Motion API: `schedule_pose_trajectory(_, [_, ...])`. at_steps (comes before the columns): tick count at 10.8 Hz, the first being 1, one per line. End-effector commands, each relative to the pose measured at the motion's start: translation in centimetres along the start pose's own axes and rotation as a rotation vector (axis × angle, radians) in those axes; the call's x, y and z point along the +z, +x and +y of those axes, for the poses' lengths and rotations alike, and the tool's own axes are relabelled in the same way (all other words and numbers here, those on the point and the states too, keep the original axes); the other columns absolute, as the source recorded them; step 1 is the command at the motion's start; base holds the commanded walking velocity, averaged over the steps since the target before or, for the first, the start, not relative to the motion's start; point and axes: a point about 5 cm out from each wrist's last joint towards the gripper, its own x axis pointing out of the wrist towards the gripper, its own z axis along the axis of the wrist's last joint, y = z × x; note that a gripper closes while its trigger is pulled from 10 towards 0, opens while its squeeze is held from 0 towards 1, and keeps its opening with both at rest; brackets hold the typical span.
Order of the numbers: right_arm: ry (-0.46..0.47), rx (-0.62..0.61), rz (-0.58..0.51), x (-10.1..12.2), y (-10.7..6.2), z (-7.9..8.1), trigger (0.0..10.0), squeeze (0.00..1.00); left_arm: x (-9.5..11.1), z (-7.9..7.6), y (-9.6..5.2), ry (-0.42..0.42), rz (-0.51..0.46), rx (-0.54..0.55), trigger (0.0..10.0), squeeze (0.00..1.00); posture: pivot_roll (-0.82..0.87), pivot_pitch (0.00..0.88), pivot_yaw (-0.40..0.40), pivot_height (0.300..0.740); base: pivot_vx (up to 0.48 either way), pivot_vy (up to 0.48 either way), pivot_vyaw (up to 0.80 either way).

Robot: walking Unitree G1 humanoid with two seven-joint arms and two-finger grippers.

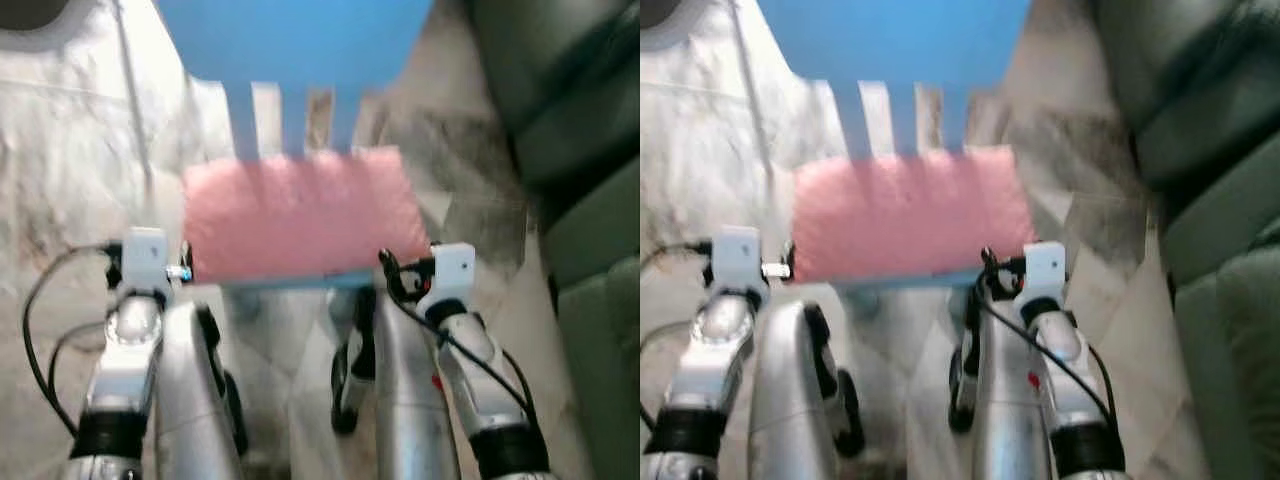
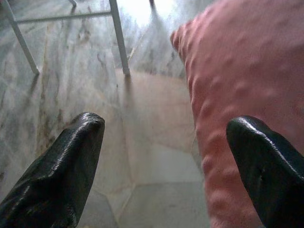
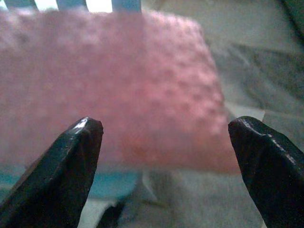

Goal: Move the pillow to the sofa

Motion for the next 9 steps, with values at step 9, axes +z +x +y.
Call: schedule_pose_trajectory(9, [-0.100,0.149,-0.117,5.5,5.1,0.5,10.0,0.00,5.7,1.5,0.0,-0.063,-0.229,0.223,10.0,0.00,-0.05,0.501,-0.083,0.464,0.000,0.000,0.00])
